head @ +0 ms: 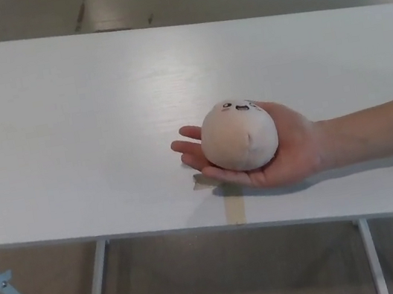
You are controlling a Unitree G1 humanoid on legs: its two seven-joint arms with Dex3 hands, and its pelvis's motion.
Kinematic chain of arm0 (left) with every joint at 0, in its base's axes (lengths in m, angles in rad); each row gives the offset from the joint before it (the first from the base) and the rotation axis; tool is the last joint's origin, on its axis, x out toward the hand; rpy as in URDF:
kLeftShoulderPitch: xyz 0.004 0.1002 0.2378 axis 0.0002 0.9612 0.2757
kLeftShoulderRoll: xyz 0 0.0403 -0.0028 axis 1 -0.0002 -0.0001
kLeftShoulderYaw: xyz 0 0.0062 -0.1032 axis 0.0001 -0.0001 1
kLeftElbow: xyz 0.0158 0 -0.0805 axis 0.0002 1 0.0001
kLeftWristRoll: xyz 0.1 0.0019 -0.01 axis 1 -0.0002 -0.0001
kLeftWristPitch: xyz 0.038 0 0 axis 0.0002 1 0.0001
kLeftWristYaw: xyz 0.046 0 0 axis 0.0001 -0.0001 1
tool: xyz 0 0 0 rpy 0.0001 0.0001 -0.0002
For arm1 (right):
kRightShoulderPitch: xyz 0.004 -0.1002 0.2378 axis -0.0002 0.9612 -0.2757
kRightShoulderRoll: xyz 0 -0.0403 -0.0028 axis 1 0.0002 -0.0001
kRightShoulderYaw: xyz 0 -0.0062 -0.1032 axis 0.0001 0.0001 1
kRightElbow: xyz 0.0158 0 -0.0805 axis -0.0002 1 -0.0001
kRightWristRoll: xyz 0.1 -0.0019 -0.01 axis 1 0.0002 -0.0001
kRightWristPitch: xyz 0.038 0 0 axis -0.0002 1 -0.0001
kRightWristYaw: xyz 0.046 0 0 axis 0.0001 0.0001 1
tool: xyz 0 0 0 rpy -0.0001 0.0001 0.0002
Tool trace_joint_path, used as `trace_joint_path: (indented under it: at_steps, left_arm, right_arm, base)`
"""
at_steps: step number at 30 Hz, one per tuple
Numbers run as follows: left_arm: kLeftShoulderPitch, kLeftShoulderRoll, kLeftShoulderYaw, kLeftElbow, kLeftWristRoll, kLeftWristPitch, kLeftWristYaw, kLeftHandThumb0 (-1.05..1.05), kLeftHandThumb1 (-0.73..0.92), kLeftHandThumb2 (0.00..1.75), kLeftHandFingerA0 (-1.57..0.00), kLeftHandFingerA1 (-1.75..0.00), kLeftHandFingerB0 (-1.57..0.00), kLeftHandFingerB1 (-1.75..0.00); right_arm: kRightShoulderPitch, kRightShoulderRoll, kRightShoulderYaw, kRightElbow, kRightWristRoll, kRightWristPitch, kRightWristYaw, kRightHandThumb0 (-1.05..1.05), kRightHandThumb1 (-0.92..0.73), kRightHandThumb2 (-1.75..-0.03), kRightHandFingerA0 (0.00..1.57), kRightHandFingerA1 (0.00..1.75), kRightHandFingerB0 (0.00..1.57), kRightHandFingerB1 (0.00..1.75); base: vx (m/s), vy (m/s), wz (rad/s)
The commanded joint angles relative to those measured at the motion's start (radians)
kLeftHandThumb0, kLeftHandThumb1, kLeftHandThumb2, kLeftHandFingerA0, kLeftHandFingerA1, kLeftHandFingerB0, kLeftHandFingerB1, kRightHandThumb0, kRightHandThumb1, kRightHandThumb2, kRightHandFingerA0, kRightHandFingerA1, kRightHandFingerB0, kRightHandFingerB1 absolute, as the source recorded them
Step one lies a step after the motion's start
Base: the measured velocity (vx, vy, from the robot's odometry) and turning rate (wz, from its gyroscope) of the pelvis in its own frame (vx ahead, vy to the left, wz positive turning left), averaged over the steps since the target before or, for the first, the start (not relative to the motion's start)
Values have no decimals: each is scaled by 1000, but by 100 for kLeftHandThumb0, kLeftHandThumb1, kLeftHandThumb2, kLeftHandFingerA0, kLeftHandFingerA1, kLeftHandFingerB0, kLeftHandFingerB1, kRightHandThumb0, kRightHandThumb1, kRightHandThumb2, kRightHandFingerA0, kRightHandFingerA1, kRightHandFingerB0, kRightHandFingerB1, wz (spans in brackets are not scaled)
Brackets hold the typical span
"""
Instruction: Use the left hand to take the pink dumpling toy on a person's hand and put it on the desk.
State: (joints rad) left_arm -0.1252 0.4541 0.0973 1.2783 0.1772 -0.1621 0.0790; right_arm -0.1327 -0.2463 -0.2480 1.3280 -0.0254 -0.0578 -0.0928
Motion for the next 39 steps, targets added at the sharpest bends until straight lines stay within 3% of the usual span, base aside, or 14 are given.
trace_joint_path:
  at_steps: [1, 4, 5, 7, 11, 12, 13, 15, 20, 21, 30, 39]
  left_arm:
    - [34, 3, -21, -51, 3, -134, -7, -25, 60, 58, -69, -44, -51, -39]
    - [54, 16, -25, -79, 0, -174, -24, -27, 58, 57, -64, -43, -50, -39]
    - [73, 26, -24, -106, -6, -206, -42, -33, 55, 57, -52, -40, -46, -37]
    - [119, 44, -17, -181, -25, -270, -87, -40, 54, 57, -47, -38, -43, -36]
    - [368, 82, 34, -558, -114, -423, -174, -59, 46, 55, -29, -34, -26, -30]
    - [437, 91, 51, -652, -138, -462, -189, -59, 46, 55, -29, -34, -26, -30]
    - [487, 96, 64, -712, -155, -493, -198, -29, 19, 83, -11, -51, -10, -50]
    - [581, 110, 94, -827, -198, -542, -221, -29, 19, 82, -7, -50, -6, -49]
    - [785, 118, 192, -1118, -285, -599, -243, -28, 21, 82, -8, -51, -7, -50]
    - [799, 113, 201, -1143, -290, -605, -239, -60, 39, 68, -22, -41, -15, -35]
    - [906, 69, 349, -1518, -403, -695, -196, -60, 38, 69, -27, -44, -18, -36]
    - [829, 140, 503, -1785, -516, -573, -199, -62, 37, 69, -26, -46, -20, -38]
  right_arm:
    - [5, -3, -14, 4, 20, 6, 14, -22, -69, -60, 67, 46, 58, 43]
    - [5, -1, -16, 3, 20, 8, 12, -22, -69, -60, 67, 46, 58, 43]
    - [5, -1, -16, 3, 20, 8, 13, -23, -69, -60, 67, 46, 57, 43]
    - [4, -4, -16, 2, 20, 10, 16, -23, -69, -60, 67, 46, 57, 43]
    - [4, -8, -11, 4, 14, 8, 19, -23, -68, -60, 65, 45, 56, 43]
    - [3, -8, -10, 5, 13, 8, 18, -23, -68, -60, 65, 45, 56, 43]
    - [3, -9, -10, 5, 12, 9, 18, -23, -68, -60, 65, 45, 56, 43]
    - [1, -11, -9, 5, 11, 10, 15, -22, -68, -60, 65, 45, 57, 43]
    - [-1, -14, -8, 7, 10, 13, 11, -22, -68, -60, 66, 46, 57, 43]
    - [-2, -14, -8, 7, 9, 14, 11, -22, -68, -60, 66, 46, 57, 43]
    - [3, -13, -1, 7, 6, 19, 14, -22, -68, -60, 66, 46, 56, 42]
    - [-6, -13, -5, 4, 11, 16, 19, -22, -69, -60, 67, 46, 56, 42]
  base:
    - [0, 0, 0]
    - [0, 0, 0]
    - [0, 0, 0]
    - [0, 0, 0]
    - [0, 0, 0]
    - [0, 0, 0]
    - [0, 0, 0]
    - [0, 0, 0]
    - [0, 0, 0]
    - [0, 0, 0]
    - [0, 0, 0]
    - [0, 0, 0]
